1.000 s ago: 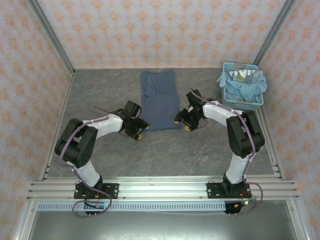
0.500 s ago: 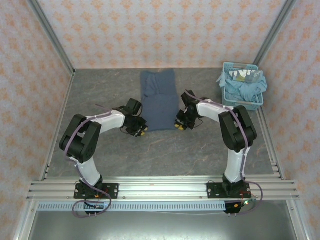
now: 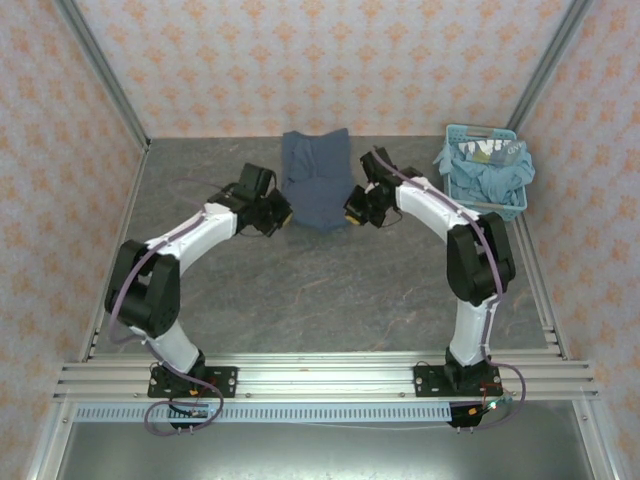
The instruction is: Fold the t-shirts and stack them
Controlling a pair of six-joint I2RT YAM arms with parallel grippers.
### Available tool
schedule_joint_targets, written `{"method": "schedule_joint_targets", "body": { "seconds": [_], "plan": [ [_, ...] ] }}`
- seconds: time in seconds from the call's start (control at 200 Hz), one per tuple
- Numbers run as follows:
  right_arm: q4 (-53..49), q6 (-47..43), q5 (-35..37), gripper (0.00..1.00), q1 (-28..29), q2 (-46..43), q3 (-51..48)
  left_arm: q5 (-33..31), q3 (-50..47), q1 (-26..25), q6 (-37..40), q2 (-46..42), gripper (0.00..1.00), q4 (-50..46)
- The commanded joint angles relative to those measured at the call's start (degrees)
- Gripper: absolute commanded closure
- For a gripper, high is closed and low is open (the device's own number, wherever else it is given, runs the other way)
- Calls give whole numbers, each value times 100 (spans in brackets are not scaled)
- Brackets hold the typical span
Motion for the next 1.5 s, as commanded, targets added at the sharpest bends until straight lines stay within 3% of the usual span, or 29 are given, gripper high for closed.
{"method": "schedule_joint_targets", "body": {
  "seconds": [0.0,0.215,0.39,0.52,0.651,0.821,1.026,1.236,1.496],
  "plan": [
    [-387,75,339,100,-133,-575,441,-80,482,138,350,-449,100,-396],
    [-537,220,-159,100,-112,-888,251,545,92,132,459,-826,100,-670],
    [-518,246,-593,100,104,-1421,-987,973,-1230,-104,479,-1414,100,-845],
    [-596,174,-1134,100,359,-1860,-1976,1371,-2218,-588,548,-1817,100,-1125],
    [-1216,-233,-1328,100,720,-2209,-2612,1460,-3138,-1051,373,-2533,100,-1412],
    [-1278,16,-1757,100,897,-2937,-3389,1663,-3796,-1159,-119,-3710,100,-1597],
    [-1759,32,-1820,100,920,-3172,-2775,1592,-3312,-1159,-500,-4387,100,-1866],
    [-2252,76,-1499,100,785,-2991,-1596,987,-2034,-1076,-540,-4099,100,-2129],
    [-2515,35,-1481,100,378,-2190,-135,1423,-1115,-198,-386,-3221,100,-1921]
  ]
}}
